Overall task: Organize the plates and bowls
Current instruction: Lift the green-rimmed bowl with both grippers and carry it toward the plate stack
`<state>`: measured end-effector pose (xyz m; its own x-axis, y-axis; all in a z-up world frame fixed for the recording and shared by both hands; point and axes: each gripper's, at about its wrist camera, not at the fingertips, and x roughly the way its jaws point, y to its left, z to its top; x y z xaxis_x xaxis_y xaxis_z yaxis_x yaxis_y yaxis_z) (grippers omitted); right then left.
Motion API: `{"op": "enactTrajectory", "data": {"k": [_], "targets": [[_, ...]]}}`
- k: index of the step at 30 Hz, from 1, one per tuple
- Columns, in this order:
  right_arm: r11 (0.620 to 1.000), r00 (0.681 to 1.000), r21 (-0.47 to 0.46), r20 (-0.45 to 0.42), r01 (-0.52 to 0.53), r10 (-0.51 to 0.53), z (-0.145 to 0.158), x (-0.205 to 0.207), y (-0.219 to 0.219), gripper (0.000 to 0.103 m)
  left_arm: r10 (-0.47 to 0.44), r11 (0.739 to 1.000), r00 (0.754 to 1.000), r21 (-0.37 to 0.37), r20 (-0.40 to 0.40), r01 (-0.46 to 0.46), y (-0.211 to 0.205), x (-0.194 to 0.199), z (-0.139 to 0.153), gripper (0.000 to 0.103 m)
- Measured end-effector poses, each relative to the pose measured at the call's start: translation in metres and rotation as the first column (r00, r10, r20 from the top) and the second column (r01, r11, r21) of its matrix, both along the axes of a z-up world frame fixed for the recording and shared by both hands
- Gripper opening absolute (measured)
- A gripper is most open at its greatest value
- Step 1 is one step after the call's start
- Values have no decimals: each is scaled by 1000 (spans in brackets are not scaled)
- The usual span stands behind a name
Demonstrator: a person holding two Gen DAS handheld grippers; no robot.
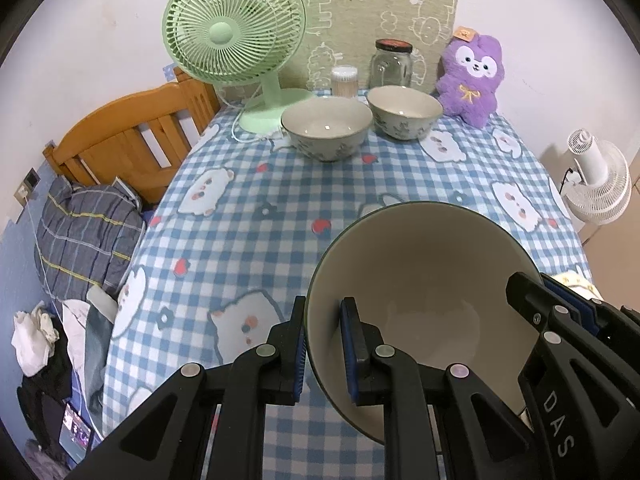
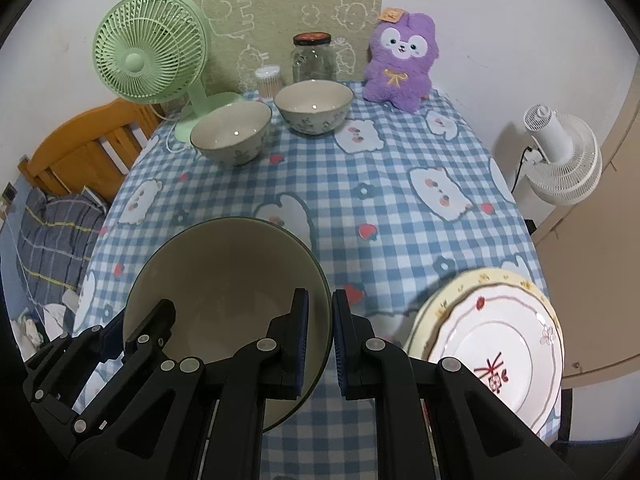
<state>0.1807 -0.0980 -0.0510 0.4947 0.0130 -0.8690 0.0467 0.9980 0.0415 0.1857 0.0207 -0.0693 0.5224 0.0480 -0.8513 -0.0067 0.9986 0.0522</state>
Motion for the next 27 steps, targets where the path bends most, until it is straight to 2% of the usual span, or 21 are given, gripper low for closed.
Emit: {"op": "enactTrajectory", "data": {"k": [15, 27], "targets": [[1000, 1000, -14, -13, 6, -7, -30, -29, -8, 15, -4, 1000, 1000, -12, -17, 4, -9, -32, -29, 13], [1000, 999, -19, -31, 17, -17, -47, -30, -14, 15, 1, 1000, 1000, -30, -31, -2, -14, -38, -47, 13]]}}
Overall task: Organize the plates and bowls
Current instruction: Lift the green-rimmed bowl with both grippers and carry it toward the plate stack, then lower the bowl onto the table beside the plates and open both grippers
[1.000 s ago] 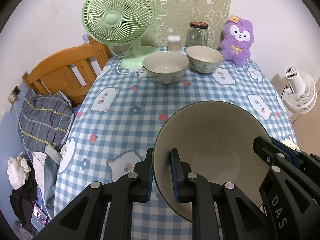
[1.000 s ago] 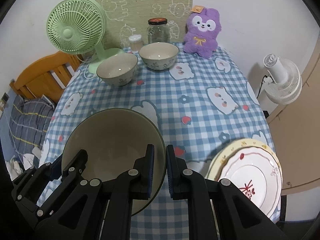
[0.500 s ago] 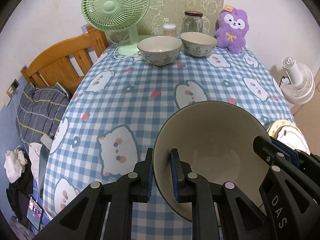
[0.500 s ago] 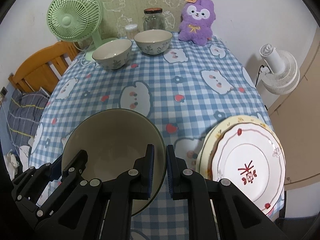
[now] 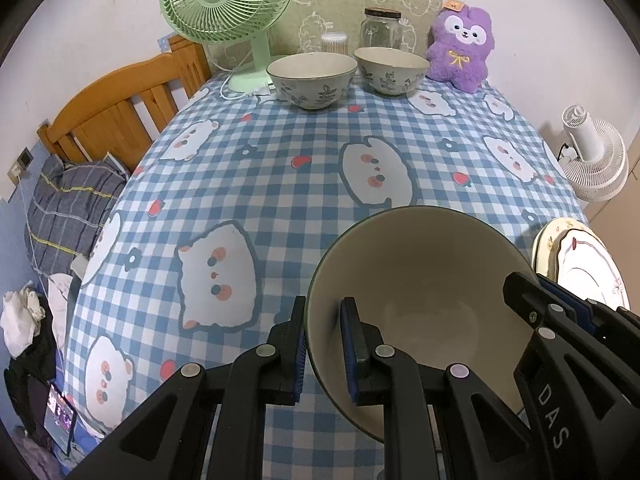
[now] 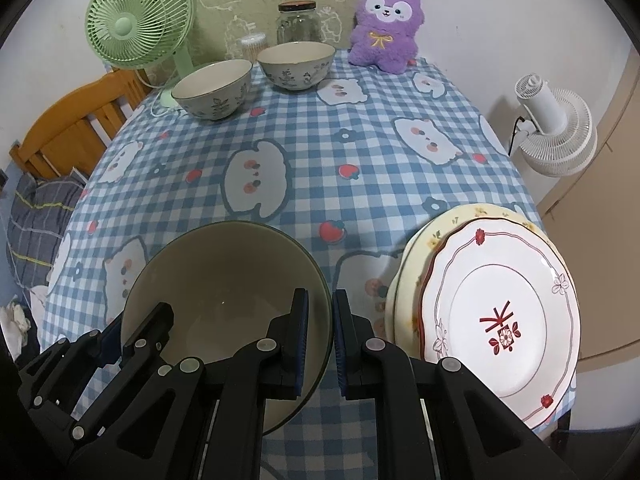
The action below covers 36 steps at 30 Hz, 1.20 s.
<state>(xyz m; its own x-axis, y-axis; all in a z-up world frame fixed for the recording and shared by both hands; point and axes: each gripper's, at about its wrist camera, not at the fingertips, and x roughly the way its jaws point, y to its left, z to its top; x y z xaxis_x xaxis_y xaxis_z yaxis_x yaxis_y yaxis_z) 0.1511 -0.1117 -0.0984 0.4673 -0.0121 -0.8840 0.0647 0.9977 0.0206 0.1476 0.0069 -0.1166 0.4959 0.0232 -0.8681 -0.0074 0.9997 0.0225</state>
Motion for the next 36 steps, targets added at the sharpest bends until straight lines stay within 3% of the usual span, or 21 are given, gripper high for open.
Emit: {"op": "enactTrajectory", "data": {"k": [14, 25, 28, 30, 32, 36], "targets": [[1000, 1000, 12, -24, 18, -18, -8, -3, -6, 15, -13, 1000, 1000, -1, -6, 13, -6, 1, -8, 13], [1000, 998, 12, -54, -17, 18, -6, -6, -4, 16, -20, 999, 998, -47, -60, 17, -5, -4, -11, 38], [999, 998, 29, -60, -33, 35, -5, -6, -5, 29, -30, 998, 997, -55, -70, 26, -6, -5, -11, 51], [999, 998, 28, -51, -33, 35, -3, -8, -5, 57, -35, 998, 997, -52, -70, 32, -7, -6, -9, 59], [999, 999, 42, -34, -29, 30, 1, -11, -7, 67, -43, 997, 997, -63, -68, 39, -8, -7, -7, 69], [998, 999, 47, -21, -45, 46, 12, -12, -8, 70, -39, 998, 998, -55, -53, 36, -8, -9, 2, 76]]}}
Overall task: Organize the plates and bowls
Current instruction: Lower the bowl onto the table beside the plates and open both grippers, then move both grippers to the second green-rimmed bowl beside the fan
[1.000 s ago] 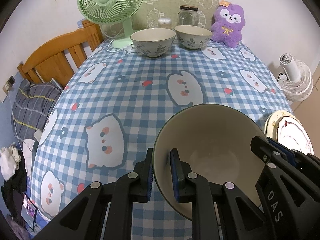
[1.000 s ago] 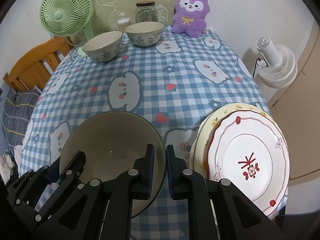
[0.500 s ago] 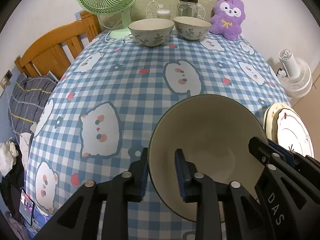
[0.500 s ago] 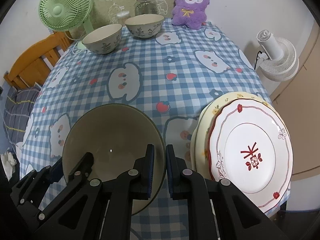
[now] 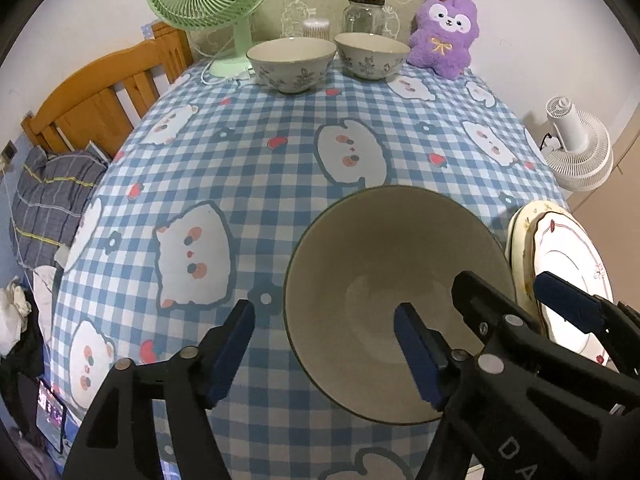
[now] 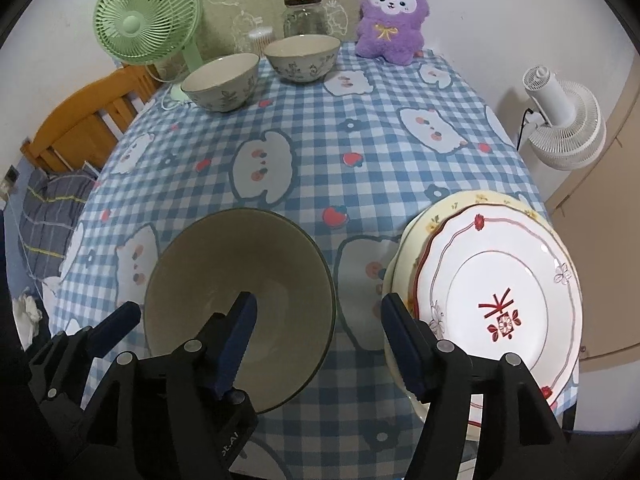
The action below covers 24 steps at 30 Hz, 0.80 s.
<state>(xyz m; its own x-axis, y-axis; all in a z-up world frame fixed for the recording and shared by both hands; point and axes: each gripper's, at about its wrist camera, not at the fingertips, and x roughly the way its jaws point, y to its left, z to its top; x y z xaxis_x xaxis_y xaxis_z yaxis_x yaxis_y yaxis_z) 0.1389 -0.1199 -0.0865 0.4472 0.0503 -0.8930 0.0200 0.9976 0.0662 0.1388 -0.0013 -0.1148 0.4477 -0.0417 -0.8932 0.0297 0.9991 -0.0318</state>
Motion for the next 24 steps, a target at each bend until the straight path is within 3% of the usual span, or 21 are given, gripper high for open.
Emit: {"op": "enactTrajectory", "data": {"k": [11, 24], "targets": [[999, 996, 33, 93, -17, 14, 53, -4, -4, 87, 10, 1000, 996, 12, 88, -11, -1, -5, 52, 81], [997, 979, 29, 196, -70, 63, 117, 1, 3, 88, 64, 998, 983, -2, 172, -65, 5, -4, 112, 82]]}}
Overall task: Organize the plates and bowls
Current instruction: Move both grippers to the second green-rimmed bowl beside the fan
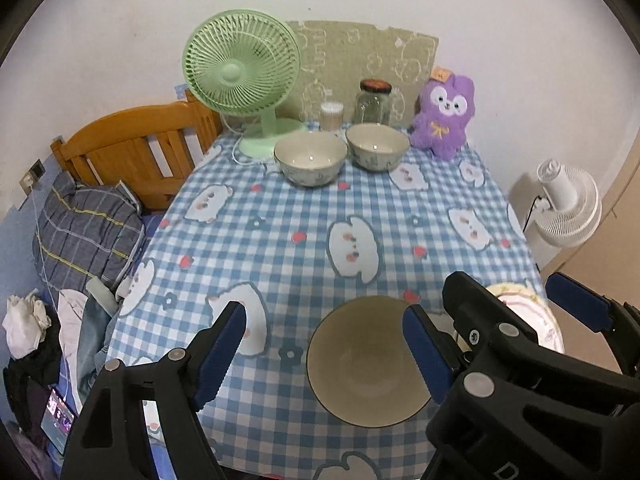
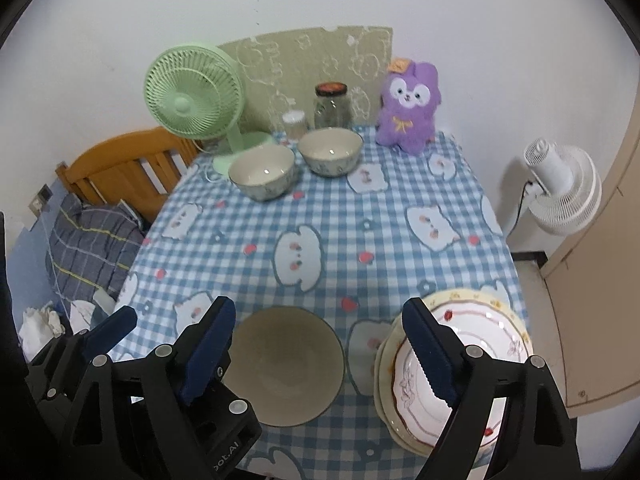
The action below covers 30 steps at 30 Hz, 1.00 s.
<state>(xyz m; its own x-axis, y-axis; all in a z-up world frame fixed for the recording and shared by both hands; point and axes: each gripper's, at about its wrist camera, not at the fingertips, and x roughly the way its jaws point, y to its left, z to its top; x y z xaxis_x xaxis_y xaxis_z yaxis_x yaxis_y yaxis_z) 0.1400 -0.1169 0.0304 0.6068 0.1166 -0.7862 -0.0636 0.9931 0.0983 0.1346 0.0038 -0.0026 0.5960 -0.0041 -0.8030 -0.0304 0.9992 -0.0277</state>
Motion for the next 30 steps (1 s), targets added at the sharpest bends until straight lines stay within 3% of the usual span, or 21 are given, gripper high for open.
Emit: {"op": "enactTrajectory", "data": {"k": [14, 30], "targets": [[999, 997, -21, 66, 50, -49, 36, 22, 12, 93, -4, 1000, 998, 1, 69, 4, 11, 22, 38, 82], [998, 996, -37, 71, 58, -55, 47, 96, 34, 92, -46, 998, 996, -50, 70, 49, 28, 91, 51, 82]]}}
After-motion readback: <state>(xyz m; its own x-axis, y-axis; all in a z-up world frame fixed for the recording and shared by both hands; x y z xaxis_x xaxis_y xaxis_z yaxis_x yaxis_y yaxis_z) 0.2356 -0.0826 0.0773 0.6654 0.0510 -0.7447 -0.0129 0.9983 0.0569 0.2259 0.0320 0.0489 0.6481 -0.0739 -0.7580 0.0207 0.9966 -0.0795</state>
